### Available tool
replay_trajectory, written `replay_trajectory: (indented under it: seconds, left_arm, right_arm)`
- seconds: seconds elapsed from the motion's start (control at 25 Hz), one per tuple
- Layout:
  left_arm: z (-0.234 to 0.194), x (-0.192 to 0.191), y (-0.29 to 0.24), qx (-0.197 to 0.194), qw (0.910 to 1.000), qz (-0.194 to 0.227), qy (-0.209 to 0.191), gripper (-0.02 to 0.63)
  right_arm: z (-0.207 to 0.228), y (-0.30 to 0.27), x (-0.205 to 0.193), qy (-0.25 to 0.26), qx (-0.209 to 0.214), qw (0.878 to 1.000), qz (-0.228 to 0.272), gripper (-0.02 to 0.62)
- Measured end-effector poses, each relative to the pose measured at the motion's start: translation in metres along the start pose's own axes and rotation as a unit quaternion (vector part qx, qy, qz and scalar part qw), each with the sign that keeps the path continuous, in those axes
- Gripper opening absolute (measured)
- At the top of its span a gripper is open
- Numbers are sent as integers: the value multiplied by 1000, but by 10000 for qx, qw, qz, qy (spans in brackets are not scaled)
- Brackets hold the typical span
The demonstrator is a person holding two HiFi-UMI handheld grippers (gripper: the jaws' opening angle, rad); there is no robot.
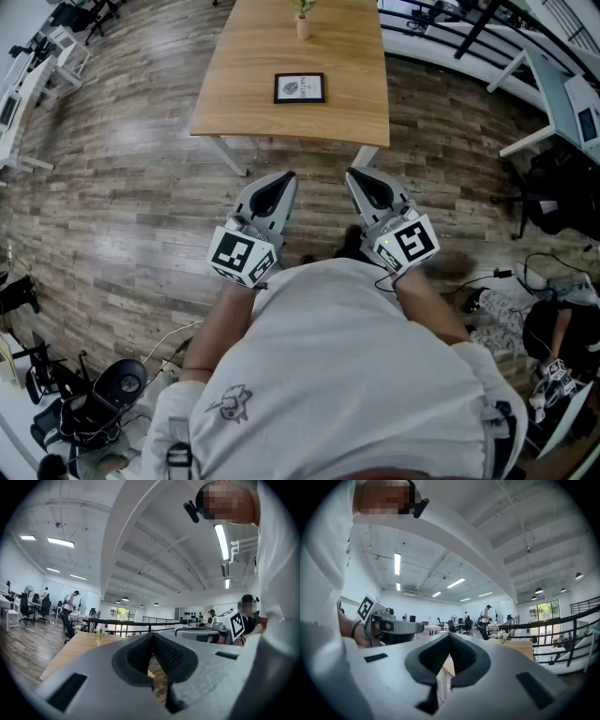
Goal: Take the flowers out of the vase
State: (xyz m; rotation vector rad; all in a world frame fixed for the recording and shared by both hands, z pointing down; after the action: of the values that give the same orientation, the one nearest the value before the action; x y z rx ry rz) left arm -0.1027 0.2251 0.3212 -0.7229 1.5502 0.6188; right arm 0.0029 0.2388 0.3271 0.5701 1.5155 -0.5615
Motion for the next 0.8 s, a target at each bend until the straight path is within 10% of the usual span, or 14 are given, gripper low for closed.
replay_trajectory:
  seconds: [0.8]
  left_arm:
    - [-6,-5,-135,416,9991,-112,-5,5]
  right_arm:
    - [127,3,-6,94,337,9994,-45,5]
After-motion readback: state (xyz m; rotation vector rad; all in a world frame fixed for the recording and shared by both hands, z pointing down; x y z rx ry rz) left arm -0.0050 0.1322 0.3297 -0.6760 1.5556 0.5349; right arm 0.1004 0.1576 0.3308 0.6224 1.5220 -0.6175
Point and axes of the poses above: the fingertips, and each gripper's own axes: y backward along the fingers, z to its right, x out of its top, the point moved 1 cm from there along y, backward along the fingers, and after that the axes turned 6 degrees about x, right-handed, at the moved point
